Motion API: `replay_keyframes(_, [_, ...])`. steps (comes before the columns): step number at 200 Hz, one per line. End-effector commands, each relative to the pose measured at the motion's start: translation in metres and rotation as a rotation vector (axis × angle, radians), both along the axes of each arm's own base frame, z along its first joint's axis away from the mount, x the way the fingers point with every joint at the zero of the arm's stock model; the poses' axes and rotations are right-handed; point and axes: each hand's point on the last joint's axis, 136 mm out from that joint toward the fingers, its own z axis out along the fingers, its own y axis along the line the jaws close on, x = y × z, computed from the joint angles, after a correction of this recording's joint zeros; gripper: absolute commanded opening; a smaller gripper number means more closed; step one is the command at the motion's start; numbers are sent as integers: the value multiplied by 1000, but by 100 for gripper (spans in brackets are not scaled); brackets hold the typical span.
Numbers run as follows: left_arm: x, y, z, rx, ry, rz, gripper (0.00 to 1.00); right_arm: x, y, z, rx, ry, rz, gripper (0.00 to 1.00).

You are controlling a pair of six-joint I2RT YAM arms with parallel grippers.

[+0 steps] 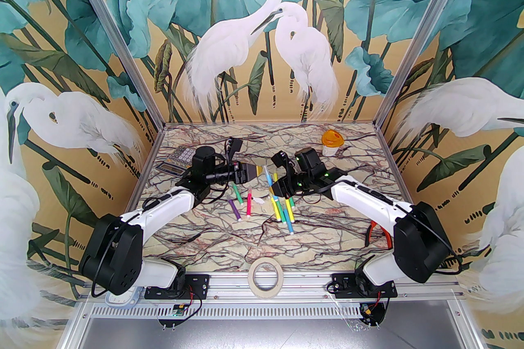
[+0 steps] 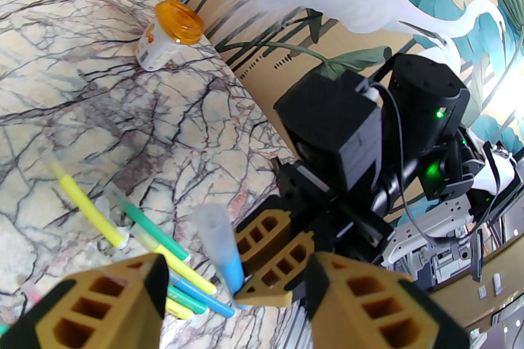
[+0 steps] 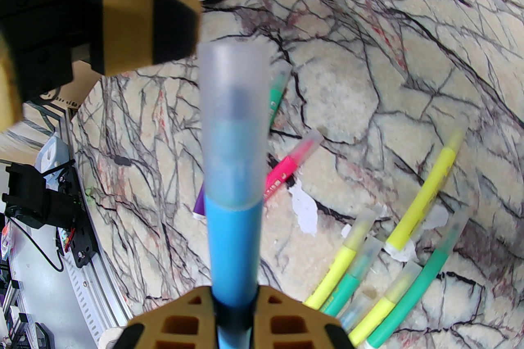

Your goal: Open the pen caps

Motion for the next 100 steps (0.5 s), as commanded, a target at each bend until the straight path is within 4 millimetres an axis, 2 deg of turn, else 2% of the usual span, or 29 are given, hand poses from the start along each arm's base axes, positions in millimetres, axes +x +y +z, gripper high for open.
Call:
replay_keyframes(1, [-2,-9,-1,3,22,-30,59,-8,4,9,25,-38,43,0])
replay_keyframes(51, [-1,-21,-3,17,37,-47,50,-11,4,14,31,-57,52,0])
replay_keyframes(100, [-2,-22,-5,25,43,-44,40,-14,3,12,28,-59,57,0])
